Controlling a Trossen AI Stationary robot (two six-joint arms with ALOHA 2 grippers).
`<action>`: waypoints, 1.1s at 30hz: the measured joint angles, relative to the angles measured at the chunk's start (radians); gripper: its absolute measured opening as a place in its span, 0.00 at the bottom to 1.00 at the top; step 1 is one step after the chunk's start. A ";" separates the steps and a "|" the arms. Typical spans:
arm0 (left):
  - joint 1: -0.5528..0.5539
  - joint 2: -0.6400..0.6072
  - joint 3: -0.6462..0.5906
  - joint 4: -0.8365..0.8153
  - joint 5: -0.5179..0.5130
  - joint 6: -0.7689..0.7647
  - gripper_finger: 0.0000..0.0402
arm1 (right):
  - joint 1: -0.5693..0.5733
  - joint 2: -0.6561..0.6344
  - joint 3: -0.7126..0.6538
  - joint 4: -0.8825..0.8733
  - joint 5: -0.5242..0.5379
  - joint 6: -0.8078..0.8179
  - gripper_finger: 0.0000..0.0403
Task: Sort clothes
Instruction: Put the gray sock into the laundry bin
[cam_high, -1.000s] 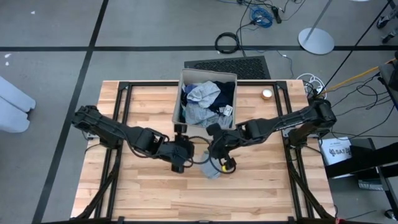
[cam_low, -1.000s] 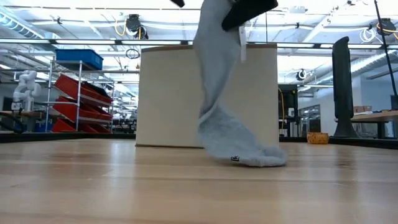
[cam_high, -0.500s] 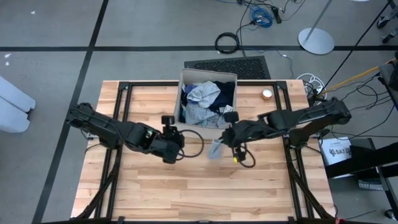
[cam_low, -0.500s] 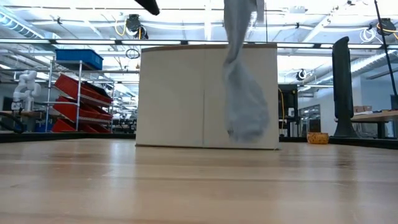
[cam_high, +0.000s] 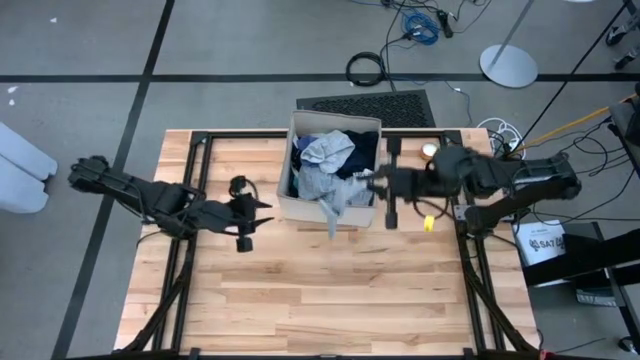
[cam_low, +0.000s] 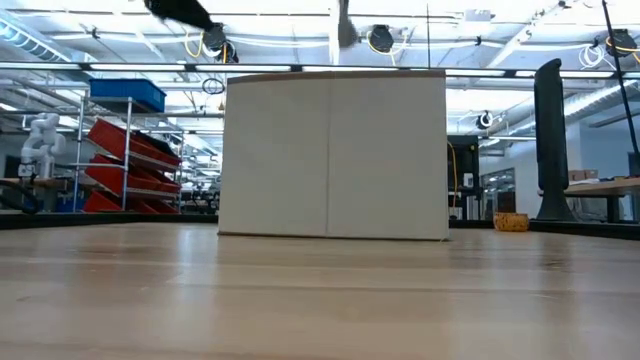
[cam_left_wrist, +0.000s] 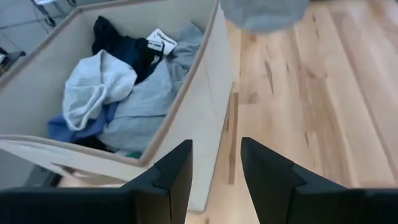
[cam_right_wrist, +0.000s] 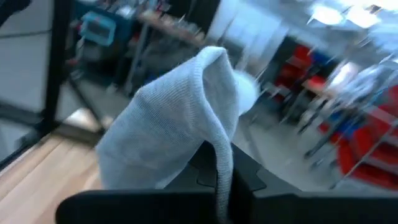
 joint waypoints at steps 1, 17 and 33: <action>0.000 -0.020 -0.048 0.054 0.001 0.000 0.36 | -0.018 0.000 0.000 0.034 0.000 -0.016 0.00; 0.005 -0.005 -0.215 0.582 0.314 0.122 0.36 | -0.484 0.128 0.000 0.241 -0.101 0.218 0.00; 0.005 0.038 -0.215 0.592 0.345 0.123 0.36 | -0.565 0.482 0.000 0.243 -0.280 0.354 0.00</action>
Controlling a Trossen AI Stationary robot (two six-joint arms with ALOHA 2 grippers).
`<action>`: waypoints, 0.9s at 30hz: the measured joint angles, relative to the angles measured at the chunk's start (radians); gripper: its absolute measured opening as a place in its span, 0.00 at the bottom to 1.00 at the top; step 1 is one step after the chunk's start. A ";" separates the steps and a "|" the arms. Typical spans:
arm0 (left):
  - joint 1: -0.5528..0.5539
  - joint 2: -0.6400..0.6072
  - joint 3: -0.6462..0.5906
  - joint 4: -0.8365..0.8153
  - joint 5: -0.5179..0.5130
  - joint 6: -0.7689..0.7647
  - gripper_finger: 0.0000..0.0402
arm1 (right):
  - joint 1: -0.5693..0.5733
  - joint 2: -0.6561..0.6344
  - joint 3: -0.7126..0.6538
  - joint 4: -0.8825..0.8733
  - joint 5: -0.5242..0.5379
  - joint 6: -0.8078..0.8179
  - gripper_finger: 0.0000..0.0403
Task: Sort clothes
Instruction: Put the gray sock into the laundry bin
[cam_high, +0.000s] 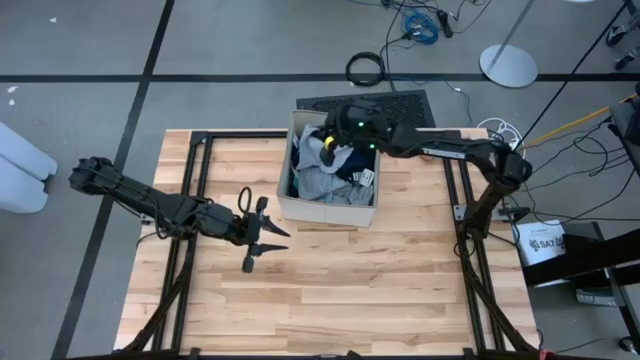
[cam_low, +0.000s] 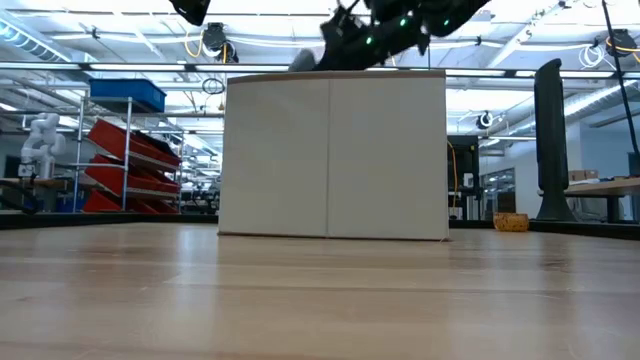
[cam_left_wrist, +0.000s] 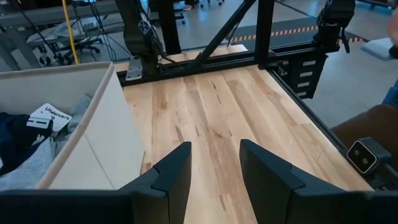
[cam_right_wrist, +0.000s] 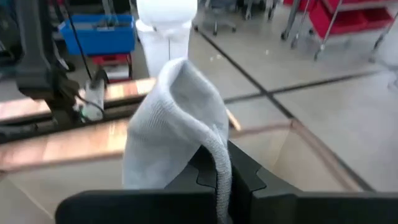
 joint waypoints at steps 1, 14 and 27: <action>0.000 0.000 0.000 0.000 0.000 0.000 0.36 | 0.000 0.018 0.000 0.001 0.000 0.002 0.00; 0.000 0.000 0.000 0.000 0.000 0.000 0.36 | -0.018 0.178 0.000 -0.016 0.008 0.052 0.00; 0.000 0.000 0.001 0.000 -0.001 0.000 0.36 | -0.035 0.229 0.003 -0.203 0.054 0.008 0.00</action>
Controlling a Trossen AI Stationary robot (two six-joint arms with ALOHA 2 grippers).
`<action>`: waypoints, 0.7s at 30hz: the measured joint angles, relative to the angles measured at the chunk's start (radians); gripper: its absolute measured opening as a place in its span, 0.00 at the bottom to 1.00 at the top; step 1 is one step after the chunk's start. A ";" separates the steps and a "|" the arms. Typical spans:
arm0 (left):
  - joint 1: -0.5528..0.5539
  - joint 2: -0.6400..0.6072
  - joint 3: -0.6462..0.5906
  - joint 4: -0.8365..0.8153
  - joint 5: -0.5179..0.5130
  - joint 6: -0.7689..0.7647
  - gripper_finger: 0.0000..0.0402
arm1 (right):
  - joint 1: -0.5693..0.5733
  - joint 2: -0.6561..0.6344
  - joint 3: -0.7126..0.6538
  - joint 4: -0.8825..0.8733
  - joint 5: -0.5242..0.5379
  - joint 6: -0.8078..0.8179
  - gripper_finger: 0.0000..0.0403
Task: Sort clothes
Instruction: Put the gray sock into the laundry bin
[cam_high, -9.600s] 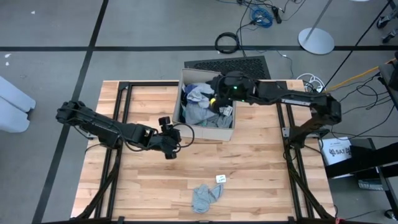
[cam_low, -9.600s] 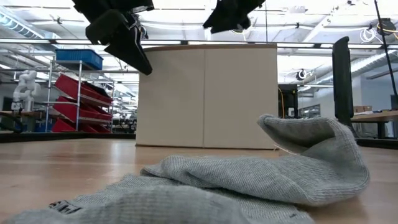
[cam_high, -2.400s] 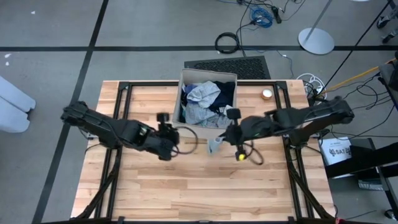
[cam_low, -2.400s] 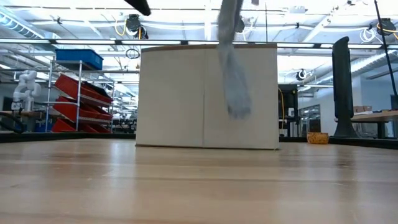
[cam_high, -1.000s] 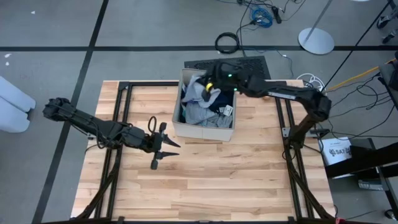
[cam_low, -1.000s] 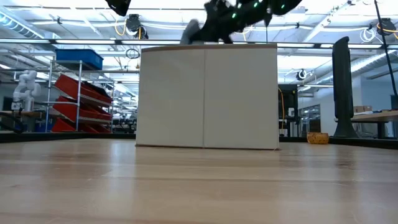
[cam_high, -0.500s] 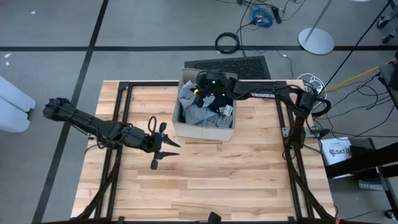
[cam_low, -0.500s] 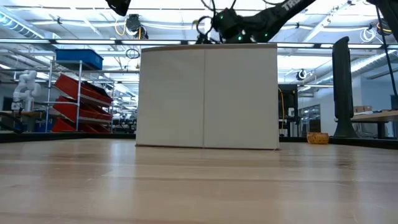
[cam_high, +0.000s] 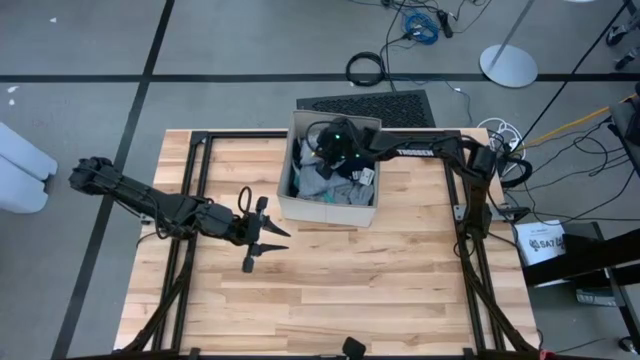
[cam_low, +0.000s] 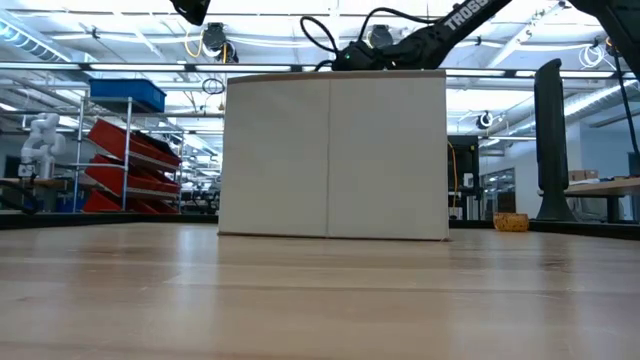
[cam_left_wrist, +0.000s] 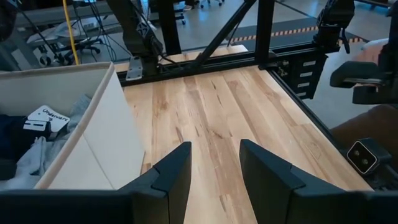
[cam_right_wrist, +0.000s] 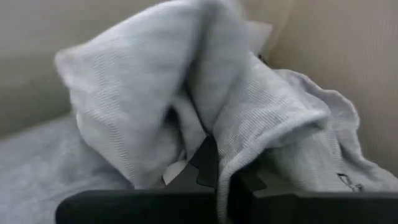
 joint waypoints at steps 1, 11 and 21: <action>0.000 0.000 0.000 0.000 0.000 0.000 0.36 | -0.002 0.000 0.000 -0.016 0.004 -0.007 0.00; 0.000 0.000 0.000 0.000 0.000 0.000 0.36 | -0.005 -0.002 -0.001 -0.094 0.010 -0.044 0.00; 0.000 0.000 0.000 0.000 0.000 0.000 0.36 | 0.007 -0.076 -0.005 -0.052 0.010 -0.093 0.17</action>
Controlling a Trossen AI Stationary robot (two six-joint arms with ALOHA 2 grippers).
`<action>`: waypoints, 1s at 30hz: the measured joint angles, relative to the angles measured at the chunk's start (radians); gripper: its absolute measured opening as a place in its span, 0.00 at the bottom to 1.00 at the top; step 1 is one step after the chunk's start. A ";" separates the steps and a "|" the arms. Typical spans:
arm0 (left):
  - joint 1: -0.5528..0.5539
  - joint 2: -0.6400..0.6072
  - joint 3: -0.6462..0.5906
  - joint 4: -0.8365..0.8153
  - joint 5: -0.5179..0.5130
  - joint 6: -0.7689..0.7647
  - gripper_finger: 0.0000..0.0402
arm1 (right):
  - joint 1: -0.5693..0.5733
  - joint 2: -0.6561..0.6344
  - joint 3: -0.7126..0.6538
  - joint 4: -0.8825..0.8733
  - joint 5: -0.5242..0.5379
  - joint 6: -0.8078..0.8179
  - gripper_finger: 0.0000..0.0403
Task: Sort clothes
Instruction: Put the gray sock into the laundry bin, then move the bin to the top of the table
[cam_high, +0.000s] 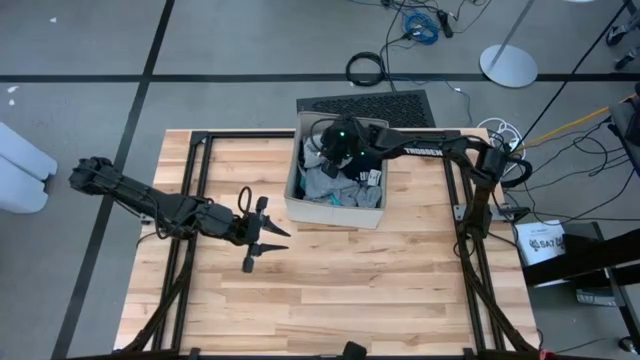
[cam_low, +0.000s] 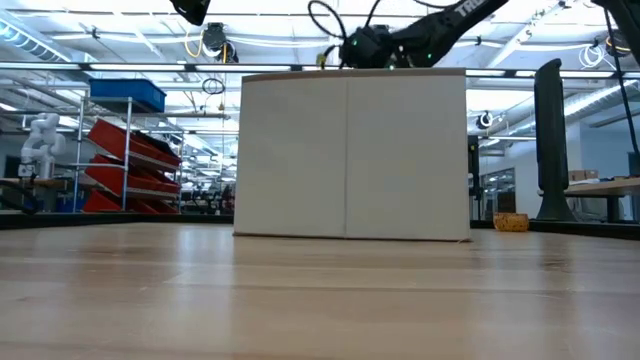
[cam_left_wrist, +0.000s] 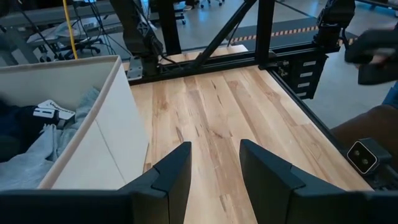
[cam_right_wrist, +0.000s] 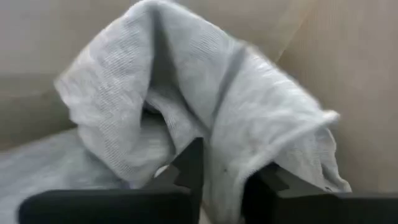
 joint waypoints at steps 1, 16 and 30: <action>0.000 0.000 0.000 0.000 0.000 0.000 0.36 | 0.002 -0.012 0.000 -0.005 0.000 0.000 0.20; 0.000 0.000 0.000 -0.005 0.000 -0.008 0.36 | 0.005 -0.216 0.000 -0.021 0.001 0.027 0.62; 0.000 0.000 0.000 -0.012 0.000 -0.008 0.36 | 0.088 -0.511 0.002 -0.210 -0.007 0.027 0.60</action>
